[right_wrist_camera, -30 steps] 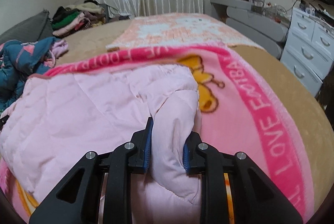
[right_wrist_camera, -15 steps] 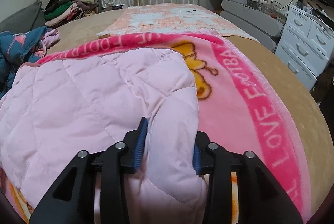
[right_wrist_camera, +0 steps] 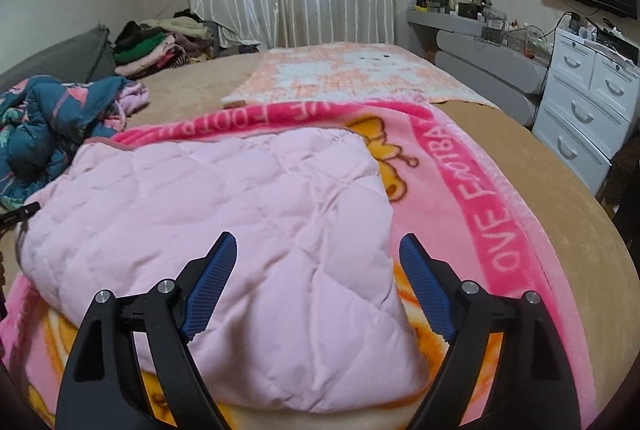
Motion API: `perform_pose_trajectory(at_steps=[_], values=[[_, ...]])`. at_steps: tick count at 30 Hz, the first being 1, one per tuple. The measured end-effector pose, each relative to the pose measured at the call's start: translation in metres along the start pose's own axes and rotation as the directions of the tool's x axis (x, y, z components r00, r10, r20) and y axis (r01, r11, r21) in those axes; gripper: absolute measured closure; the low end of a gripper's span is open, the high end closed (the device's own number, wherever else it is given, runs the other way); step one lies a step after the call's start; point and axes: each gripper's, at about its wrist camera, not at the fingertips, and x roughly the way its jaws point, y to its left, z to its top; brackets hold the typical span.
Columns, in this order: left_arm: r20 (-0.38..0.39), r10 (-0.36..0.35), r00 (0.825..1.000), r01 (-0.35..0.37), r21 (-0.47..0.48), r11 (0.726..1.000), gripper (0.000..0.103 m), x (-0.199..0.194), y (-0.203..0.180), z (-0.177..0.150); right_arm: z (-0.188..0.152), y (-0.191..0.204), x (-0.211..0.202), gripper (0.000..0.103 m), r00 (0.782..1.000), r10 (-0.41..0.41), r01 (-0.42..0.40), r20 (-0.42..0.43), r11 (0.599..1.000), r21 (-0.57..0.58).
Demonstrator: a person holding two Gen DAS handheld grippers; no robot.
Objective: Fold large clothes
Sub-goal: 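Open both tools to release the folded edge, then press and smooth the folded bundle flat with both tools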
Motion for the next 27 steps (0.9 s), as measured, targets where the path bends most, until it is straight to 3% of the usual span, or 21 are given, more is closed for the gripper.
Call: perform_pose_trajectory(at_steps=[6, 11, 16, 19, 22, 24, 27], values=[[0.009, -0.077, 0.997, 0.077, -0.047, 0.996, 0.079, -0.012, 0.009, 0.006, 0.012, -0.003, 0.000, 0.012, 1.000, 0.017, -0.018, 0.005, 0.999, 0.034], [-0.013, -0.107, 0.994, 0.106, -0.078, 0.991, 0.047, -0.001, 0.010, 0.016, 0.029, -0.026, 0.032, 0.007, 0.995, 0.054, -0.042, -0.080, 0.988, 0.149], [-0.069, -0.083, 0.994, 0.078, -0.074, 0.994, 0.032, 0.024, 0.004, 0.023, 0.037, -0.043, 0.062, 0.007, 0.991, 0.009, 0.022, -0.136, 0.974, 0.227], [-0.069, -0.040, 0.997, 0.036, -0.062, 0.997, 0.032, 0.026, -0.001, 0.031, 0.045, -0.041, 0.066, 0.008, 0.992, -0.011, 0.041, -0.123, 0.971, 0.236], [0.023, 0.021, 1.000, -0.021, 0.010, 1.000, 0.032, 0.007, -0.018, 0.041, 0.061, -0.022, 0.068, 0.008, 0.996, 0.014, 0.004, -0.091, 0.982, 0.191], [0.038, -0.010, 0.999, 0.008, 0.048, 0.999, 0.032, 0.002, -0.037, 0.046, 0.071, -0.003, 0.072, 0.008, 0.996, 0.039, -0.028, -0.086, 0.991, 0.131], [-0.002, -0.103, 0.995, 0.102, 0.107, 0.989, 0.032, 0.010, -0.072, 0.052, 0.082, 0.036, 0.081, 0.010, 0.990, 0.096, -0.092, -0.104, 0.995, 0.047]])
